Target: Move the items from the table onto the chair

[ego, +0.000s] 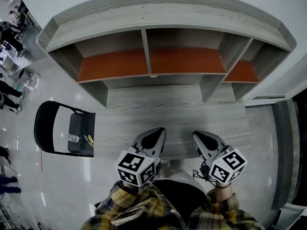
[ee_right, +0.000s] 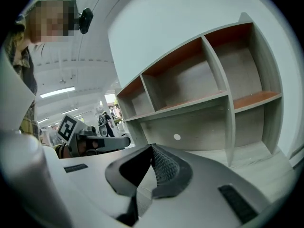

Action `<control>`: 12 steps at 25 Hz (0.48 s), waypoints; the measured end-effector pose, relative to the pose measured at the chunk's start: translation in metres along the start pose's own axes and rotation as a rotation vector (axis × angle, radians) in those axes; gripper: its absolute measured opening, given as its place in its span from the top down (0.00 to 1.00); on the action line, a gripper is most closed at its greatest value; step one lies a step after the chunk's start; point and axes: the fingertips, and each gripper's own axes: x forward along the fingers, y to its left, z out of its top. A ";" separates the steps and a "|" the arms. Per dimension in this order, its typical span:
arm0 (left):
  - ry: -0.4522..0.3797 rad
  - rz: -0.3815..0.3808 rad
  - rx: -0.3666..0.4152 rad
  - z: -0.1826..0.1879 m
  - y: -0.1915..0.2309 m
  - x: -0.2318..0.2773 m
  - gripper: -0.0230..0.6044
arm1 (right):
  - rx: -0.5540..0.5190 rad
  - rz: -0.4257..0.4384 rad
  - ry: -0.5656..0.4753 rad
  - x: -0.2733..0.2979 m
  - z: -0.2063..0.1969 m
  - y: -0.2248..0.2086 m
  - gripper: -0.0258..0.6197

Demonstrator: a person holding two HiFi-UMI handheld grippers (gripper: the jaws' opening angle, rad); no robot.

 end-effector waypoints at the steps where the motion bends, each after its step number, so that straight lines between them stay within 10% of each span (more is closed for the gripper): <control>1: -0.001 0.006 0.001 0.000 0.000 -0.002 0.96 | -0.004 0.005 -0.001 0.001 0.001 0.001 0.93; 12: 0.013 0.034 -0.051 0.002 0.015 -0.010 0.96 | -0.025 0.034 0.001 0.012 0.003 0.015 0.93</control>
